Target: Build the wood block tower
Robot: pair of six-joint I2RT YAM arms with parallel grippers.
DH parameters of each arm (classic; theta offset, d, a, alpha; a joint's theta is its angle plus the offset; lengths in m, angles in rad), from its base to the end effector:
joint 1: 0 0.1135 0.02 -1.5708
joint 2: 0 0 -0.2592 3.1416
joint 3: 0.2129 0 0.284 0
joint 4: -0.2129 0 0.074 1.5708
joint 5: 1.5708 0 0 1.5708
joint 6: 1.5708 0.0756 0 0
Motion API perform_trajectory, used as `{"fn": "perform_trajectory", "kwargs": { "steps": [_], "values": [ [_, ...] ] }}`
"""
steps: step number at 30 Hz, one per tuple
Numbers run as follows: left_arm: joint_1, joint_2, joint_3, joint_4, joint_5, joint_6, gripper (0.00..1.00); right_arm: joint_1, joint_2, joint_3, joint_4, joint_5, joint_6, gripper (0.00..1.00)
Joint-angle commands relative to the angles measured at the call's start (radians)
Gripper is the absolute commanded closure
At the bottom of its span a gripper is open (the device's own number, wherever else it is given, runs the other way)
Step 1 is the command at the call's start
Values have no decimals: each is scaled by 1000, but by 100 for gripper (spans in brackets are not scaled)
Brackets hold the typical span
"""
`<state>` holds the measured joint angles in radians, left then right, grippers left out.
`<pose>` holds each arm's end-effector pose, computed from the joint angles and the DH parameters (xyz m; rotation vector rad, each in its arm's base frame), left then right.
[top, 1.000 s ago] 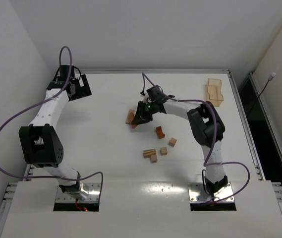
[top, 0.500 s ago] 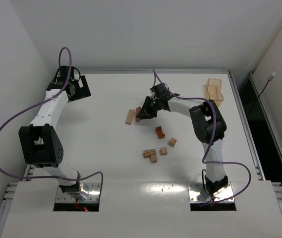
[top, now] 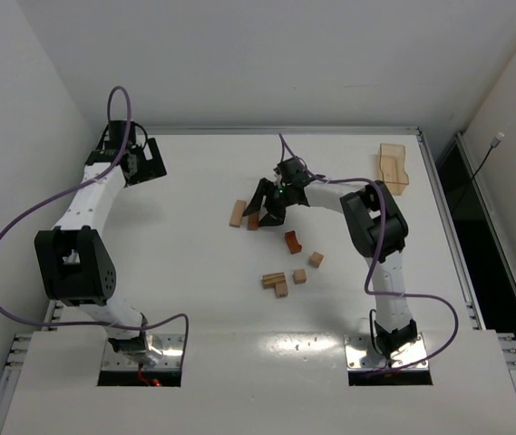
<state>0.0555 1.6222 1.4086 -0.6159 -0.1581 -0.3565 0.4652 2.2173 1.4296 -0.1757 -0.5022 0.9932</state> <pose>0.4164 0.0351 0.2625 -0.5600 2.3207 0.0478 0.4257 0.2544 0.0508 0.5136 2.7629 1.1207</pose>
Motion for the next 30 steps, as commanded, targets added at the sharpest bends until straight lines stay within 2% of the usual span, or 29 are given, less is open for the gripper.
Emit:
{"fn": "perform_trajectory", "kwargs": {
  "steps": [1, 3, 7, 12, 18, 20, 21, 23, 24, 27, 30],
  "values": [
    [15, 2, -3, 15, 0, -21, 1, 4, -1, 8, 10, 4, -2, 38],
    [6, -7, -14, 15, 0, -21, 1, -8, -25, -1, 1, 13, -21, 32],
    [-45, -59, -68, 27, 9, -21, 1, -43, -114, -26, -39, 33, -108, 29],
    [-188, -110, -189, 47, 40, -21, 1, -105, -261, -26, -161, 149, -255, 28],
    [-331, -93, -238, 82, 95, -21, 22, -158, -415, 35, -319, 348, -582, 29],
    [-364, -37, -215, 82, 106, -21, 29, -158, -444, 45, -350, 445, -695, 34],
    [-364, -10, -200, 82, 115, -12, 36, -158, -474, 45, -361, 468, -718, 35],
    [-376, 48, -146, 70, 115, -12, 44, -158, -505, 10, -361, 505, -789, 37],
    [-376, 111, -101, 70, 115, -12, 53, -158, -530, 9, -370, 514, -806, 37],
    [-376, 201, -31, 45, 83, -1, 71, -169, -587, -57, -370, 516, -827, 37],
    [-387, 301, 55, 19, 92, 24, 77, -191, -649, -112, -370, 516, -849, 37]
  ]
}}
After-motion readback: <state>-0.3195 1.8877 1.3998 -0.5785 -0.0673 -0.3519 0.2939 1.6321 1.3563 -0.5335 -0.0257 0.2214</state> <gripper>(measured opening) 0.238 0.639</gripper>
